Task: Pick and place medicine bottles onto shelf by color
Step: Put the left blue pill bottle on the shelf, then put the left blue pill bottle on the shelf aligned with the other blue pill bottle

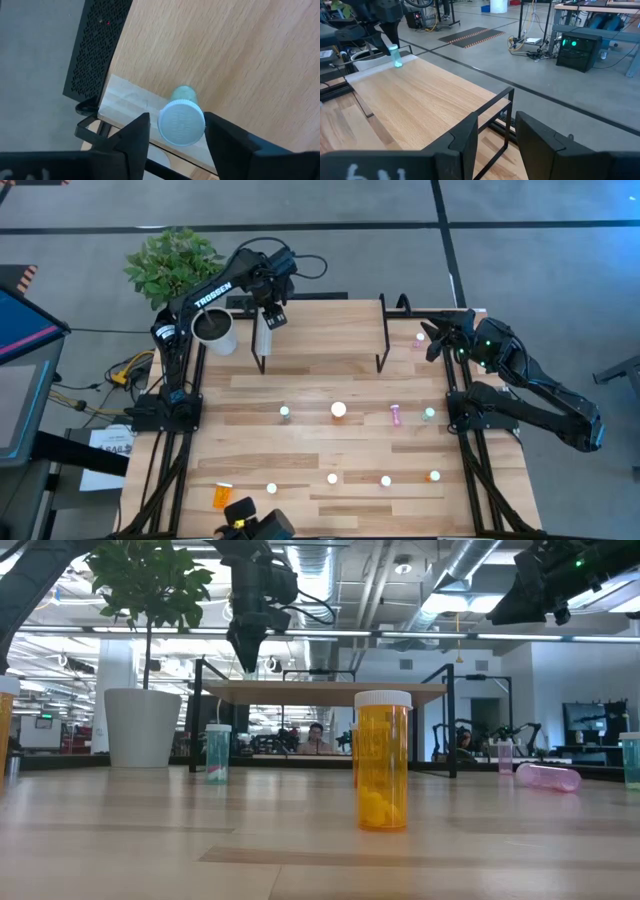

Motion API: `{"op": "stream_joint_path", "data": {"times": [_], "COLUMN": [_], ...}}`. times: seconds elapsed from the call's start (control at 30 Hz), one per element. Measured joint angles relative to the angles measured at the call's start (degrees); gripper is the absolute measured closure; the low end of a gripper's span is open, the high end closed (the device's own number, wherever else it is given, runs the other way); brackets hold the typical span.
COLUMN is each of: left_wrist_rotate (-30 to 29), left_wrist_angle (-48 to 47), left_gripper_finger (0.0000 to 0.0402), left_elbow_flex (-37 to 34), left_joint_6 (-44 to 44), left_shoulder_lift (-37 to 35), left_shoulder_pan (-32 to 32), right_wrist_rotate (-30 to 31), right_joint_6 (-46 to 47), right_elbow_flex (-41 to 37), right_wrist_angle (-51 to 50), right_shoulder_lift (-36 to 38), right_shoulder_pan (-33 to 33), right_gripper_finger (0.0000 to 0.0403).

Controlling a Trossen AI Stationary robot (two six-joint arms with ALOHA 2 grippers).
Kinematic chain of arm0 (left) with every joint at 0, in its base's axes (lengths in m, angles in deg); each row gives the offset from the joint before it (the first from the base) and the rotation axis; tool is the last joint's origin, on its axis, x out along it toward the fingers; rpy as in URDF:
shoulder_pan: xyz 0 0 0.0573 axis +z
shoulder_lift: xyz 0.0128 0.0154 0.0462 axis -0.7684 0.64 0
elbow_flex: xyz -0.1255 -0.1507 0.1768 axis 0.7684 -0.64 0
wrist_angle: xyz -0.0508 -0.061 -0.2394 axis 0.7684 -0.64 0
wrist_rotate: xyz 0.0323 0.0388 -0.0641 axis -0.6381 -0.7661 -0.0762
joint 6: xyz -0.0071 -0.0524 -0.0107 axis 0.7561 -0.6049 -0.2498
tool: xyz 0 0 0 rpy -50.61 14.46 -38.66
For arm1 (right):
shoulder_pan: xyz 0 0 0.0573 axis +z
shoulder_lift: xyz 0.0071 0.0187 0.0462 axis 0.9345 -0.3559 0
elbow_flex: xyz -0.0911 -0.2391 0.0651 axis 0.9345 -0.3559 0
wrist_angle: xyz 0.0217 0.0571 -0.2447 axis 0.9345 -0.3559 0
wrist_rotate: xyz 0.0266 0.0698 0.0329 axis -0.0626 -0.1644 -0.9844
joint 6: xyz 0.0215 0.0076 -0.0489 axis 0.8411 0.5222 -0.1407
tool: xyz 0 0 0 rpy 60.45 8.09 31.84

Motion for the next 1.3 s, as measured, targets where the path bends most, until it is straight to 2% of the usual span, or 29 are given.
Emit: {"op": "stream_joint_path", "data": {"times": [0.23,0.47,0.8,0.97,1.17,1.3], "left_wrist_rotate": [-3.97,-3.84,-4.33,-3.2,4.88,4.2], "left_wrist_angle": [-0.64,-1.37,-6.89,-4.21,-0.46,3.72], "left_gripper_finger": [0.0199,0.0175,0.0172,0.0172,0.0173,0.0173], "left_elbow_flex": [0.0,2.26,12.65,16.03,14.49,10.74], "left_joint_6": [-1.04,-2.06,-2.25,-8.6,-11.49,-11.77], "left_shoulder_lift": [-0.02,-0.11,-0.29,-3.15,-9.14,-14.04], "left_shoulder_pan": [-0.17,-0.7,-2.13,-3.32,-8.11,-14.82], "right_wrist_rotate": [-0.01,-0.01,0.0,-0.02,-0.02,-0.02], "right_joint_6": [0.15,0.13,0.11,-0.08,-0.11,-0.09], "right_elbow_flex": [0.01,0.01,0.0,0.02,0.02,0.0], "right_wrist_angle": [0.01,0.0,0.0,0.02,0.0,0.0], "right_shoulder_lift": [0.0,-0.01,0.01,-0.01,0.0,-0.01], "right_shoulder_pan": [0.0,-0.01,0.0,-0.02,-0.02,-0.02], "right_gripper_finger": [0.0248,0.0248,0.0248,0.0248,0.0248,0.0248]}}
